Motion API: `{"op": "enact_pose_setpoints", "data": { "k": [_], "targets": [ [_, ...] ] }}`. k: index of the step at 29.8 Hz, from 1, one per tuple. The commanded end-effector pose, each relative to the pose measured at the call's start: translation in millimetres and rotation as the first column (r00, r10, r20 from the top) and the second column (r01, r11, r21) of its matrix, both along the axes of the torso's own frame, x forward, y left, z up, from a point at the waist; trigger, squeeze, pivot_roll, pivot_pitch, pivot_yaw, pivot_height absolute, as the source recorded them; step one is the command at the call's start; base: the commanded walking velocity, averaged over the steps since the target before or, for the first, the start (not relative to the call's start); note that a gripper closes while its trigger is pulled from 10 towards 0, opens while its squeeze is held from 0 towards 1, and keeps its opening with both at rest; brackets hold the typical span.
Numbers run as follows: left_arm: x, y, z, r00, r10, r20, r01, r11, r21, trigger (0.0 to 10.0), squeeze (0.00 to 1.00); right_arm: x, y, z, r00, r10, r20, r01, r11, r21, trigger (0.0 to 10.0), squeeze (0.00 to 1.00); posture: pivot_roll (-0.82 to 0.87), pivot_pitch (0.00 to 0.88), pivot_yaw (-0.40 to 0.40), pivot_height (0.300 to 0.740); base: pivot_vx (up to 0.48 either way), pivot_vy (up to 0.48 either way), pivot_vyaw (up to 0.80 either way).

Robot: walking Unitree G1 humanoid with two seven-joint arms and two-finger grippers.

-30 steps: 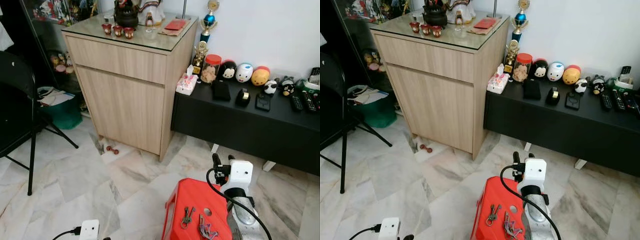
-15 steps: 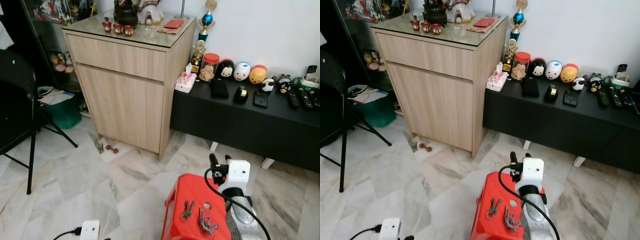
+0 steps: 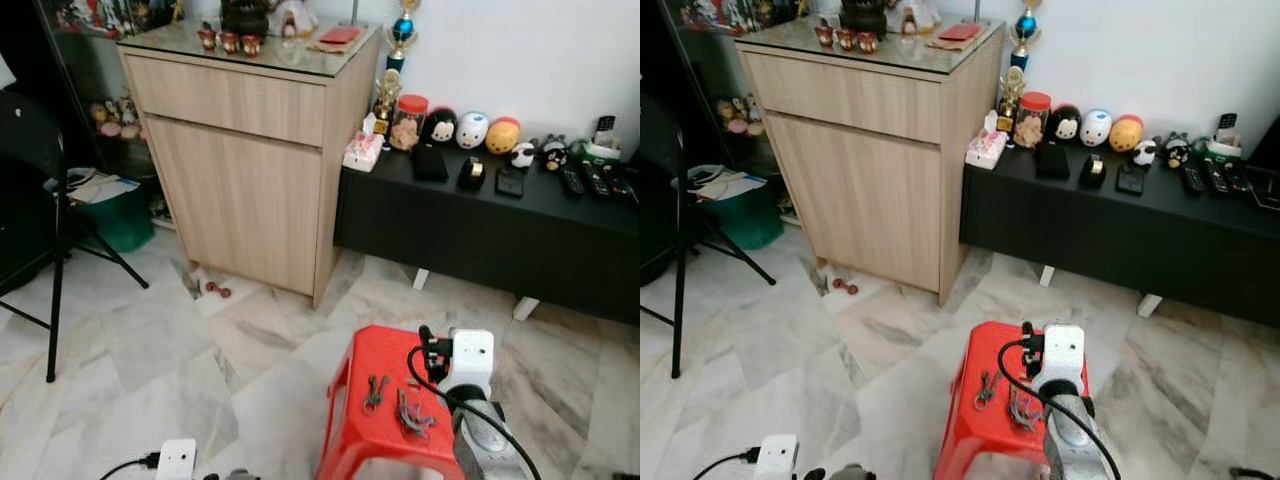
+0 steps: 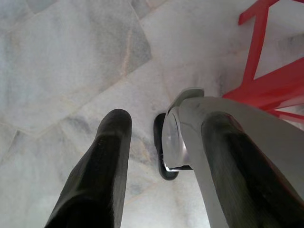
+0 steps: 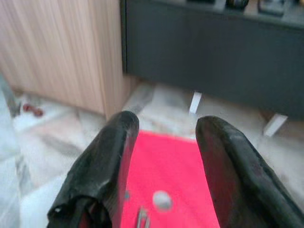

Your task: Hang keys on a hook

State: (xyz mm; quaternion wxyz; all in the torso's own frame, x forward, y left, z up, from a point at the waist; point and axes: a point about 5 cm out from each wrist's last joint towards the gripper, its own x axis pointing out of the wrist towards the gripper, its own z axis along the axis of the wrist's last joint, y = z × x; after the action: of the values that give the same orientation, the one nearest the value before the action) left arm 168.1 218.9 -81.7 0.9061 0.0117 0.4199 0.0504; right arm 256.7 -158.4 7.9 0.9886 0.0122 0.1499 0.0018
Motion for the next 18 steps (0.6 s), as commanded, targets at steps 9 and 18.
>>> {"op": "enact_pose_setpoints", "data": {
  "k": [9, 18],
  "targets": [
    [-5.8, -9.1, -5.0, 0.999, -0.020, -0.035, 0.020, 1.000, -0.019, 10.0, 0.00, -1.0, -0.7, -27.3, 0.977, 0.030, -0.213, -0.038, 0.999, -0.031, 10.0, 0.00, 0.05, 0.000, -0.079, 0.657, 0.000, 0.000, 0.00],
    [-5.7, -9.3, -5.0, 0.999, -0.029, -0.037, 0.029, 0.999, -0.014, 10.0, 0.00, -6.3, -0.5, -46.8, 0.925, 0.035, -0.378, -0.030, 0.999, 0.021, 10.0, 0.00, 0.06, 0.000, -0.078, 0.657, 0.000, 0.000, 0.00]
  ]
}}
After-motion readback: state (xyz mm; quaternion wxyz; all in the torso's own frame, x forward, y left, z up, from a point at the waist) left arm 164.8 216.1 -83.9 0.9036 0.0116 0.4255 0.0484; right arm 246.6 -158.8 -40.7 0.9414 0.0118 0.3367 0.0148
